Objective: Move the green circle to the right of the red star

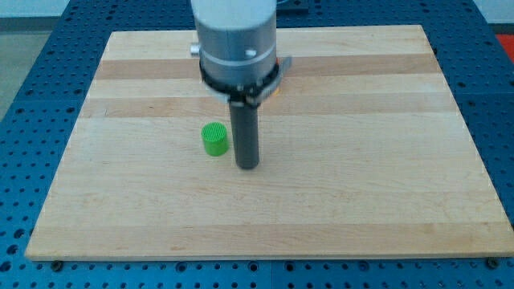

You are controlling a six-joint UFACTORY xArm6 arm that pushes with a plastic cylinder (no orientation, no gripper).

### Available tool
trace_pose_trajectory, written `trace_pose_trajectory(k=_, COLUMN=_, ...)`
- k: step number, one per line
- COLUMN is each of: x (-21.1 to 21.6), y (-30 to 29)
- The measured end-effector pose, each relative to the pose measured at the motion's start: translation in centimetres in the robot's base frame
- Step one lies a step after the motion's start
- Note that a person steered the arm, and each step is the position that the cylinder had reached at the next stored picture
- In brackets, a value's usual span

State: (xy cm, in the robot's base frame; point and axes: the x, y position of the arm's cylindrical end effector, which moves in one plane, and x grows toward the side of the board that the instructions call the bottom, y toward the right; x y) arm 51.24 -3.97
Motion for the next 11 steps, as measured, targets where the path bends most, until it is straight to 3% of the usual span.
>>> trace_pose_trajectory(k=1, x=-0.1, y=-7.6)
trace_pose_trajectory(k=3, x=-9.2, y=-6.3)
trace_pose_trajectory(k=4, x=-4.6, y=-3.1)
trace_pose_trajectory(k=5, x=-2.2, y=-4.9)
trace_pose_trajectory(k=6, x=-3.6, y=0.2)
trace_pose_trajectory(k=8, x=-13.2, y=0.7)
trace_pose_trajectory(k=10, x=-12.3, y=3.6)
trace_pose_trajectory(k=11, x=-15.1, y=6.2)
